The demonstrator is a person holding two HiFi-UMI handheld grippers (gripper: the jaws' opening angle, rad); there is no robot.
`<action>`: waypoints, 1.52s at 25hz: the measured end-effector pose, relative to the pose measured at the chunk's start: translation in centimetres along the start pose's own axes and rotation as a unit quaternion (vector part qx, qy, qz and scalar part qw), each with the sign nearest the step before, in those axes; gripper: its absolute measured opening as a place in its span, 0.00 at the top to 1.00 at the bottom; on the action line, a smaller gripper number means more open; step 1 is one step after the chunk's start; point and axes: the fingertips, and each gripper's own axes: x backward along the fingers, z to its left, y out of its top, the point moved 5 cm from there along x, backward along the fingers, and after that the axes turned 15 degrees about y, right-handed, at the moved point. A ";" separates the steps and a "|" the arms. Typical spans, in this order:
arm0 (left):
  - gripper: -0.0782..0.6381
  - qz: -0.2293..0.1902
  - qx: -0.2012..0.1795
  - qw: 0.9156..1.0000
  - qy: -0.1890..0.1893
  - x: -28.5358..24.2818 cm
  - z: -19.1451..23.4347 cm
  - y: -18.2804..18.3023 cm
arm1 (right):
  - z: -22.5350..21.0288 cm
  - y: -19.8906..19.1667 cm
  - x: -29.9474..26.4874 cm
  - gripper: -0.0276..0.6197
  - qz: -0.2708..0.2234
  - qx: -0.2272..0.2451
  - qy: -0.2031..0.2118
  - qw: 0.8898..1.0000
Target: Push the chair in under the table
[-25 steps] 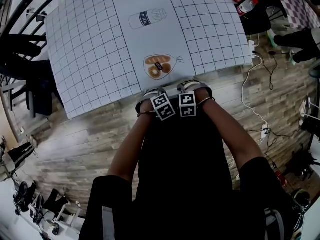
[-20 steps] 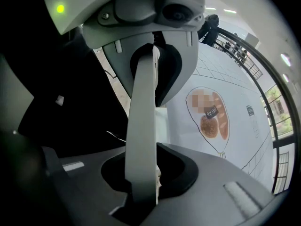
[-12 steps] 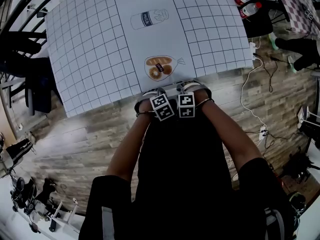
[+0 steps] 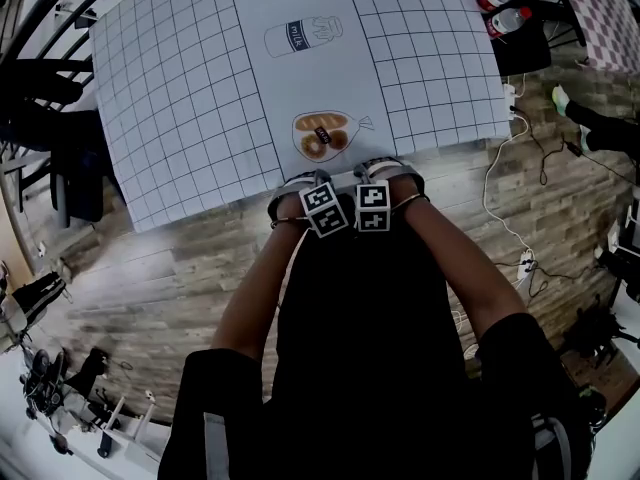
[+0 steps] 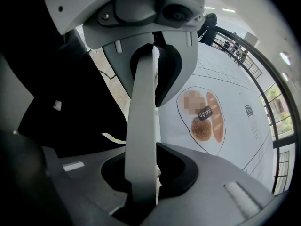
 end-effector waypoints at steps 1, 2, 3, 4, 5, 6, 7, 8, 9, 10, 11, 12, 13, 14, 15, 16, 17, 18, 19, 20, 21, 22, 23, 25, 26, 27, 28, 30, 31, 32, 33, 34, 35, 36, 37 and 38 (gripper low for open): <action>0.76 0.000 0.000 1.000 0.000 0.0 0.2 0.0 | -0.1 0.0 0.0 0.84 -0.001 0.000 -0.001 1.000; 0.76 0.001 0.000 1.000 0.001 0.0 0.3 -0.1 | -0.3 0.1 0.0 0.84 -0.002 -0.001 -0.001 1.000; 0.76 0.001 0.000 1.000 0.001 -0.1 0.5 -0.1 | -0.4 0.1 0.0 0.84 -0.003 -0.001 -0.002 1.000; 0.76 0.001 0.000 1.000 0.001 -0.1 0.6 -0.1 | -0.6 0.1 0.0 0.85 -0.003 -0.001 -0.002 1.000; 0.76 0.002 0.001 1.000 0.001 -0.1 0.7 -0.1 | -0.7 0.1 0.1 0.85 -0.003 -0.001 -0.002 1.000; 0.76 0.001 0.001 1.000 0.000 -0.1 0.8 -0.1 | -0.7 0.1 0.1 0.85 -0.003 -0.001 -0.001 1.000; 0.76 0.001 0.001 1.000 0.000 -0.1 0.8 -0.1 | -0.7 0.1 0.1 0.84 -0.002 -0.001 0.000 1.000; 0.76 0.001 0.002 1.000 -0.001 -0.1 0.7 -0.1 | -0.7 0.1 0.1 0.85 -0.002 -0.001 0.000 1.000; 0.76 0.002 0.002 1.000 -0.001 -0.1 0.7 -0.1 | -0.7 0.1 0.1 0.85 -0.002 -0.001 0.001 1.000; 0.76 0.002 0.003 1.000 -0.002 -0.1 0.7 -0.1 | -0.6 0.2 0.1 0.85 -0.002 -0.001 0.002 1.000; 0.76 0.002 0.003 1.000 -0.002 -0.1 0.7 -0.1 | -0.6 0.2 0.1 0.85 -0.003 -0.001 0.003 1.000; 0.76 0.002 0.004 1.000 -0.003 -0.1 0.7 -0.1 | -0.6 0.2 0.1 0.85 -0.003 -0.002 0.004 1.000; 0.76 0.002 0.005 1.000 -0.003 -0.1 0.7 -0.1 | -0.6 0.1 0.1 0.85 -0.003 -0.002 0.005 1.000; 0.76 0.002 0.005 1.000 -0.002 -0.1 0.8 0.0 | -0.7 0.1 0.1 0.85 -0.003 -0.002 0.007 1.000; 0.76 0.002 0.006 1.000 -0.002 -0.1 0.8 0.0 | -0.8 0.0 0.2 0.84 -0.003 -0.002 0.008 1.000; 0.76 0.003 0.007 1.000 -0.002 -0.2 0.9 0.0 | -0.9 0.1 0.2 0.84 -0.004 -0.002 0.009 1.000; 0.76 0.003 0.008 1.000 -0.002 -0.2 0.8 0.0 | -0.9 0.1 0.2 0.84 -0.005 -0.001 0.009 1.000; 0.76 0.003 0.009 1.000 -0.002 -0.2 0.8 0.0 | -0.9 0.1 0.2 0.84 -0.005 0.002 0.009 1.000; 0.76 0.003 0.012 1.000 -0.001 -0.2 0.9 0.0 | -1.0 0.1 0.3 0.84 -0.005 0.004 0.008 1.000; 0.76 0.003 0.014 1.000 0.000 -0.2 0.9 0.0 | -1.1 0.1 0.3 0.84 -0.004 0.007 0.008 1.000; 0.76 0.004 0.017 1.000 0.001 -0.2 1.0 0.0 | -1.2 0.0 0.3 0.84 -0.002 0.010 0.008 1.000; 0.76 0.005 0.019 1.000 0.001 -0.3 1.1 0.0 | -1.3 0.0 0.3 0.84 -0.001 0.011 0.009 1.000; 0.75 0.006 0.020 1.000 0.002 -0.3 1.2 0.0 | -1.4 0.0 0.4 0.84 -0.002 0.012 0.010 1.000; 0.75 0.006 0.021 1.000 0.001 -0.3 1.2 0.0 | -1.5 0.0 0.4 0.84 -0.003 0.012 0.010 1.000; 0.75 0.006 0.021 1.000 0.001 -0.3 1.2 0.0 | -1.4 0.0 0.4 0.84 -0.004 0.011 0.011 1.000; 0.75 0.007 0.022 1.000 0.000 -0.3 1.2 0.0 | -1.4 0.0 0.4 0.84 -0.004 0.010 0.011 1.000; 0.75 0.007 0.023 1.000 0.000 -0.3 1.1 0.0 | -1.4 0.0 0.3 0.84 -0.004 0.010 0.010 1.000; 0.75 0.007 0.023 1.000 0.001 -0.3 1.2 0.0 | -1.4 0.0 0.3 0.84 -0.003 0.011 0.008 1.000; 0.75 0.006 0.023 1.000 0.001 -0.3 1.2 0.0 | -1.4 0.0 0.3 0.84 -0.003 0.011 0.009 1.000; 0.75 0.006 0.024 1.000 -0.001 -0.3 1.2 0.0 | -1.4 0.0 0.3 0.83 -0.003 0.010 0.013 1.000; 0.75 0.007 0.026 1.000 -0.006 -0.3 1.2 0.0 | -1.4 0.0 0.3 0.82 -0.005 0.008 0.020 1.000; 0.74 0.008 0.028 0.999 -0.014 -0.3 1.2 0.0 | -1.4 0.0 0.3 0.80 -0.007 0.005 0.029 1.000; 0.72 0.010 0.031 0.999 -0.023 -0.4 1.2 0.0 | -1.4 0.0 0.3 0.79 -0.010 0.002 0.038 0.999; 0.70 0.011 0.033 0.999 -0.030 -0.4 1.3 0.0 | -1.4 0.0 0.3 0.76 -0.014 -0.003 0.045 0.999; 0.70 0.011 0.033 0.999 -0.033 -0.4 1.3 0.0 | -1.5 0.0 0.3 0.73 -0.017 -0.007 0.048 0.999; 0.69 0.009 0.032 0.999 -0.031 -0.3 1.3 0.0 | -1.5 0.0 0.4 0.73 -0.019 -0.009 0.048 0.999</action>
